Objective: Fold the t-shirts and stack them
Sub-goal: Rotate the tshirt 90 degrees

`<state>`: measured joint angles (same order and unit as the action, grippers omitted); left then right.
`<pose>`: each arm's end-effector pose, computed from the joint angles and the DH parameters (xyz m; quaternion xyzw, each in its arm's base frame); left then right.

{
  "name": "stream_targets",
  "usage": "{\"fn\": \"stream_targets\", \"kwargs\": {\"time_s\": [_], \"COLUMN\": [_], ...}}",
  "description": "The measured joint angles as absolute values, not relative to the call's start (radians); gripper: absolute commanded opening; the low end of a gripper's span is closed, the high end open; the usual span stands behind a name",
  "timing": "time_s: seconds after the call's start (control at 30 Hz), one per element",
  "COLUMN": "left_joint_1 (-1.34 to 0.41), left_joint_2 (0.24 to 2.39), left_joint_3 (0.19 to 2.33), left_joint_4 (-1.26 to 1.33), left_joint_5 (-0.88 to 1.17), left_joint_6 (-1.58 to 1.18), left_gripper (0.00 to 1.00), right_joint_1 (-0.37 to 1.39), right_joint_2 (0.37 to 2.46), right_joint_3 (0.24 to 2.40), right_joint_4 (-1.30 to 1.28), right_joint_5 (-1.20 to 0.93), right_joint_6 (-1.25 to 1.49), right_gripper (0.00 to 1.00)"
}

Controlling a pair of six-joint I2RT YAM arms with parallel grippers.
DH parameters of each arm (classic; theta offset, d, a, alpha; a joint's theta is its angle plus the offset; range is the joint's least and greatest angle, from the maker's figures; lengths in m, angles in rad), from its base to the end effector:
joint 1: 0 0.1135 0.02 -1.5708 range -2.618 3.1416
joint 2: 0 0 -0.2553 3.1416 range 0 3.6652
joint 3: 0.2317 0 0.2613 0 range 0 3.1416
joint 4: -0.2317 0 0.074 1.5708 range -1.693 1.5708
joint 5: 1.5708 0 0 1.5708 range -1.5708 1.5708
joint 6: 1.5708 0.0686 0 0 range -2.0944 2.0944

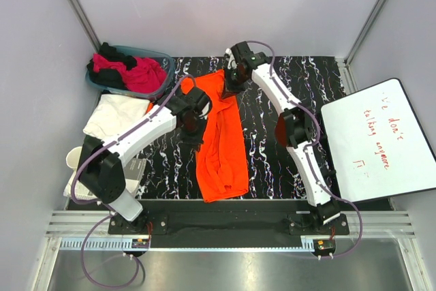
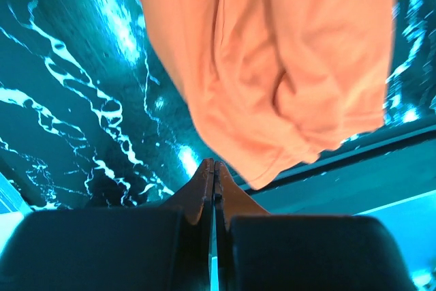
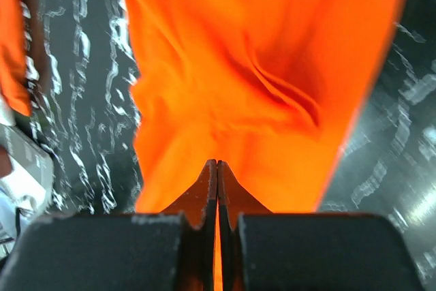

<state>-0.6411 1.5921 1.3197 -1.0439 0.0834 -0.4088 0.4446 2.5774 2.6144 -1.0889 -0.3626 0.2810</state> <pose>0.2549 -0.1974 0.2203 0.1201 0.9838 -0.0993 0.0890 0.4916 0.2612 0.1994 -0.1238 0.9437 0.2525 0.1741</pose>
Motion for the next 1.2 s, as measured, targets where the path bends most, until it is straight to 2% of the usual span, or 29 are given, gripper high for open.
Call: {"fn": "stream_targets", "kwargs": {"time_s": [0.43,0.63,1.0,1.2], "left_joint_1": [-0.622,-0.622,-0.622,-0.622], "left_joint_2": [1.64,1.64,1.64,1.64], "left_joint_3": [1.409,1.409,1.377,1.372], "left_joint_4": [-1.052,-1.053,-1.053,-1.045], "left_joint_5": [0.063,0.062,0.059,0.059], "left_joint_6": [-0.485,-0.491,-0.49,-0.481], "left_gripper": [0.0,0.0,0.0,0.0], "right_joint_1": [0.451,0.451,0.395,0.377], "right_joint_2": [2.777,2.746,2.599,2.557], "right_joint_3": [2.687,2.642,2.395,2.34], "right_joint_4": [-0.966,-0.936,-0.907,-0.913], "right_joint_5": [-0.338,-0.235,-0.101,-0.043], "right_joint_6": [0.396,0.405,0.411,0.384], "right_gripper": [0.0,0.0,0.0,0.0]}}
